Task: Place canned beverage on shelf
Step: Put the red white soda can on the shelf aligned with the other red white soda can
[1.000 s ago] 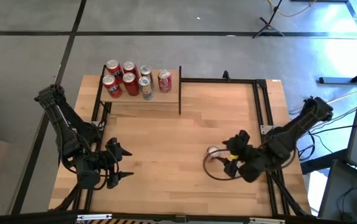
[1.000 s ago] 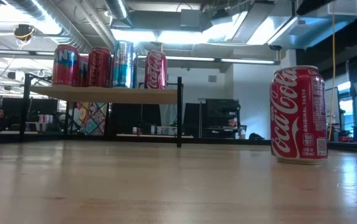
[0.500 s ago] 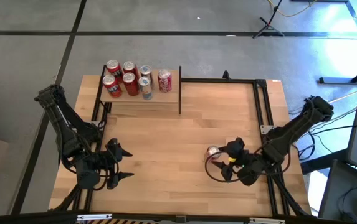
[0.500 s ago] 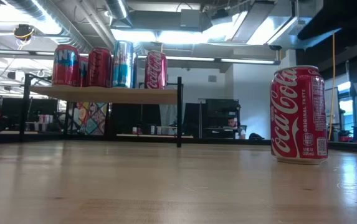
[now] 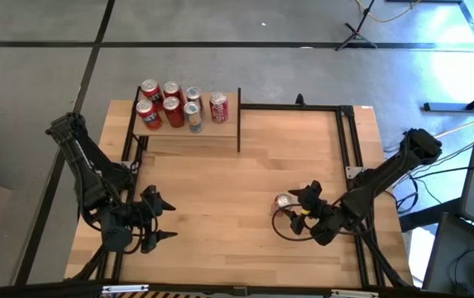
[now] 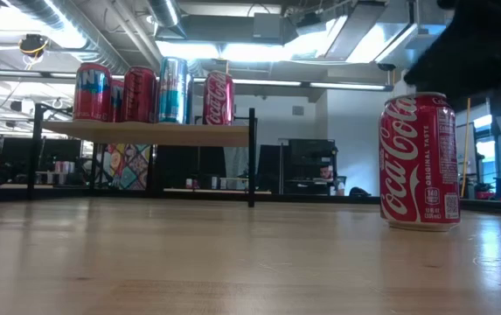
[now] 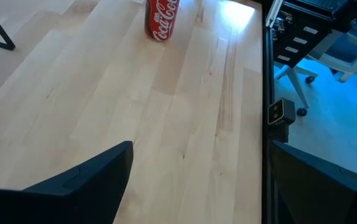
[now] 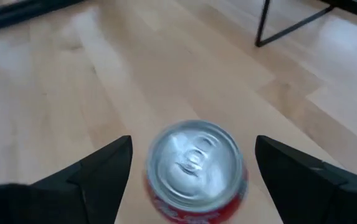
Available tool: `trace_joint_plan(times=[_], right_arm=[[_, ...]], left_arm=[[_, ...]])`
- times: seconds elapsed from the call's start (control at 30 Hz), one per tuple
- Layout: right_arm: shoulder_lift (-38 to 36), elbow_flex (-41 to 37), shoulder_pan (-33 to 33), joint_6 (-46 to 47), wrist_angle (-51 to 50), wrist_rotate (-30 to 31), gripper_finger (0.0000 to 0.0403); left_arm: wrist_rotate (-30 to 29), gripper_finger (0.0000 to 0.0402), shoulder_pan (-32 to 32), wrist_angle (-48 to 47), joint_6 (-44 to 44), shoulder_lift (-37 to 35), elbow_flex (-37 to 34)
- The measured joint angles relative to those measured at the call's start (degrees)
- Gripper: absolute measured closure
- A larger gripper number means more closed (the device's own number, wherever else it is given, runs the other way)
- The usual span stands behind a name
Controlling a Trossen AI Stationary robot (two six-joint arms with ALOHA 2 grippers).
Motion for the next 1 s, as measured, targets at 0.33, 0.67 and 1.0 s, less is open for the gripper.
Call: trace_joint_plan(times=[0.33,0.67,1.0], right_arm=[[5.5,-2.0,0.0,1.2,4.7,0.8,0.0077],[9.4,-1.9,-0.5,1.2,7.9,2.2,0.0091],[5.8,-1.1,-4.3,-3.3,10.2,-3.7,0.0140]], left_arm=[[0.0,0.0041,0.3,-0.1,0.0,0.0,0.0],[-0.4,0.0041,1.8,-0.1,0.1,0.0,0.0],[-0.2,0.0041,2.2,-0.1,0.1,0.0,0.0]])
